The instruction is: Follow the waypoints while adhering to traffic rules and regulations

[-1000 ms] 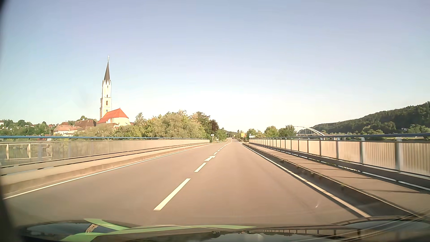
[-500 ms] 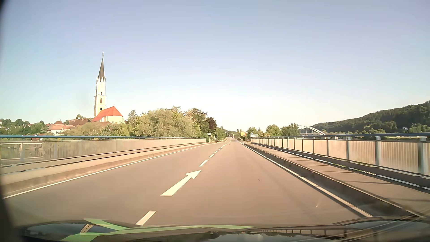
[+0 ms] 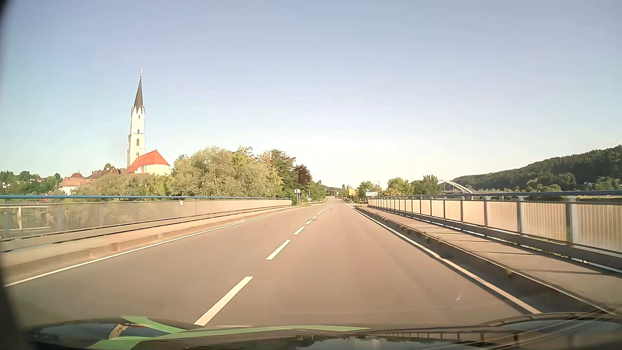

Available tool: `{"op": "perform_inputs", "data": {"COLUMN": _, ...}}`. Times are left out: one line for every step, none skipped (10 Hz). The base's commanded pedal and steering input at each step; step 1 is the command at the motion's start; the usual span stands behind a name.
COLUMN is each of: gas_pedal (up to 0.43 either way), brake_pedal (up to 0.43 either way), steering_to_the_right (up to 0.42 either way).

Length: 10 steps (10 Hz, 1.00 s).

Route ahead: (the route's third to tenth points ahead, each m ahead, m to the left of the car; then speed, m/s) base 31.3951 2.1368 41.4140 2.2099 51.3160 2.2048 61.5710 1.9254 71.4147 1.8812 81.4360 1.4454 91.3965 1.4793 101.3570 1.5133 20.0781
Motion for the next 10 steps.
{"op": "perform_inputs", "data": {"gas_pedal": 0.0, "brake_pedal": 0.0, "steering_to_the_right": -0.002}}
{"op": "perform_inputs", "data": {"gas_pedal": 0.0, "brake_pedal": 0.0, "steering_to_the_right": -0.002}}
{"op": "perform_inputs", "data": {"gas_pedal": 0.0, "brake_pedal": 0.0, "steering_to_the_right": -0.001}}
{"op": "perform_inputs", "data": {"gas_pedal": 0.0, "brake_pedal": 0.0, "steering_to_the_right": -0.002}}
{"op": "perform_inputs", "data": {"gas_pedal": 0.0, "brake_pedal": 0.0, "steering_to_the_right": -0.002}}
{"op": "perform_inputs", "data": {"gas_pedal": 0.0, "brake_pedal": 0.0, "steering_to_the_right": -0.001}}
{"op": "perform_inputs", "data": {"gas_pedal": 0.0, "brake_pedal": 0.0, "steering_to_the_right": -0.001}}
{"op": "perform_inputs", "data": {"gas_pedal": 0.0, "brake_pedal": 0.0, "steering_to_the_right": -0.002}}
{"op": "perform_inputs", "data": {"gas_pedal": 0.0, "brake_pedal": 0.0, "steering_to_the_right": 0.0}}
{"op": "perform_inputs", "data": {"gas_pedal": 0.0, "brake_pedal": 0.0, "steering_to_the_right": 0.0}}
